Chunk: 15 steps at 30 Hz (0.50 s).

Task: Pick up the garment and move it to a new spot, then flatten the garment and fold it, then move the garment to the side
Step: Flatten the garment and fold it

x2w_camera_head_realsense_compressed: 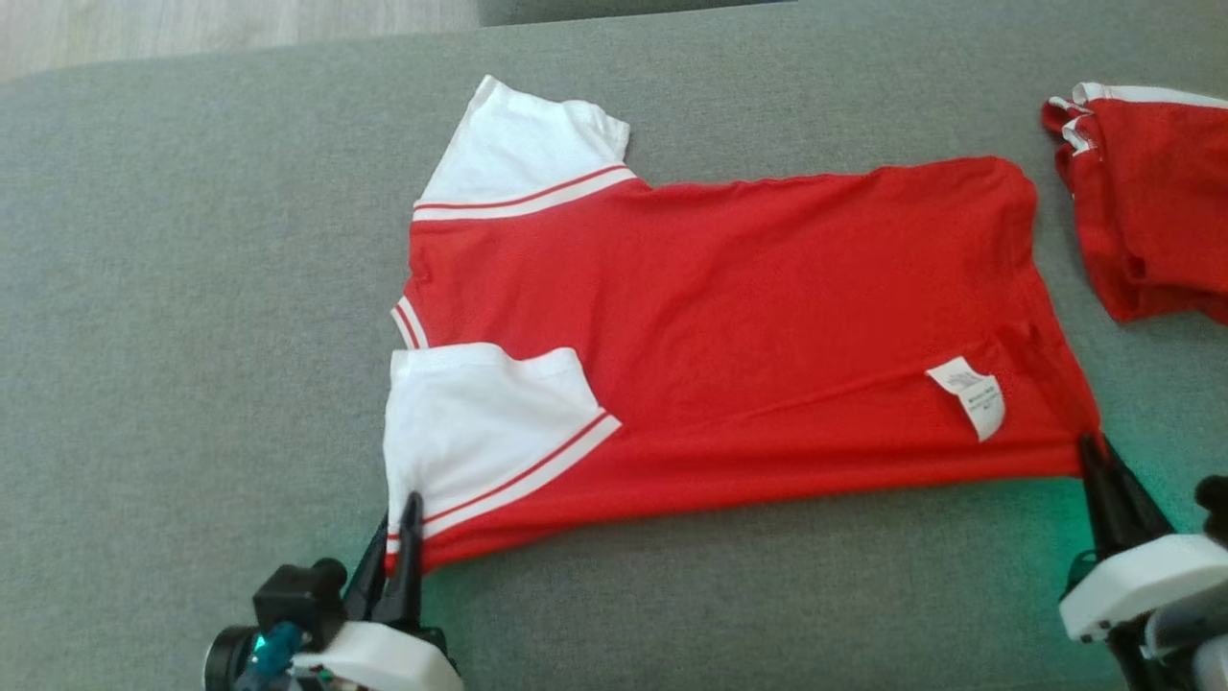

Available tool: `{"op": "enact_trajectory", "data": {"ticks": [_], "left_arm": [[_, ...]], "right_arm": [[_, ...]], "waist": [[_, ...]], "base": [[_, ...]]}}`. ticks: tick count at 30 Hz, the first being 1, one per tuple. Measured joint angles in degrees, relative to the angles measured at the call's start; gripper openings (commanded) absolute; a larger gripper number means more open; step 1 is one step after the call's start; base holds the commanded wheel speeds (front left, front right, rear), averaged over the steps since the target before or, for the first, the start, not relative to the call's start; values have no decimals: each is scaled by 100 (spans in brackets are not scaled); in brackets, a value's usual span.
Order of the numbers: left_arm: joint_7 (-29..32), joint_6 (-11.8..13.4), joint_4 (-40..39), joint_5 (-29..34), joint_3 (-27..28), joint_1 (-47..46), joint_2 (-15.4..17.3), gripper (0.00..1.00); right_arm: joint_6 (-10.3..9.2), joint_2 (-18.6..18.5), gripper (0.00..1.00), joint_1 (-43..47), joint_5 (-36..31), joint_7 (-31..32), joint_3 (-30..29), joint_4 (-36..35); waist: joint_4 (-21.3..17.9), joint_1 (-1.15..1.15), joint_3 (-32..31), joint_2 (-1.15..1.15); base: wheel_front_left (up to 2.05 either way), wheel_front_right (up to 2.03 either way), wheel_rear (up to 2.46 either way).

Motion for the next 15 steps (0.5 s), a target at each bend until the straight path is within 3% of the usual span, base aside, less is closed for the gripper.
{"op": "enact_trajectory", "data": {"ticks": [1, 2, 3, 10, 15], "left_arm": [[-5, -14, 32, 1, -25, -8, 1, 20], [-4, -15, 82, 7, -65, -24, 3, 51], [-4, -22, 123, 7, -107, -36, 8, 100], [-56, -96, 33, 44, -133, -108, 103, 100], [146, -120, -296, 208, -21, -717, 479, 100]], "right_arm": [[0, 15, 100, 8, -52, -1, -70, -15], [0, 32, 100, 11, -109, -12, -138, -48], [0, 54, 100, 12, -170, -19, -221, -94], [0, 144, 100, 34, -328, -70, -283, -400], [0, 167, 100, 34, -333, -86, -232, -682]], "waist": [[5, 0, -8, 0], [10, 1, -17, 0], [12, 1, -25, 0], [-41, 0, -89, 0], [-107, 0, -84, 0]], "base": [[0, 0, 0], [0, 0, 0], [0, 0, 0], [0, 0, 0], [0, 0, 0]]}}
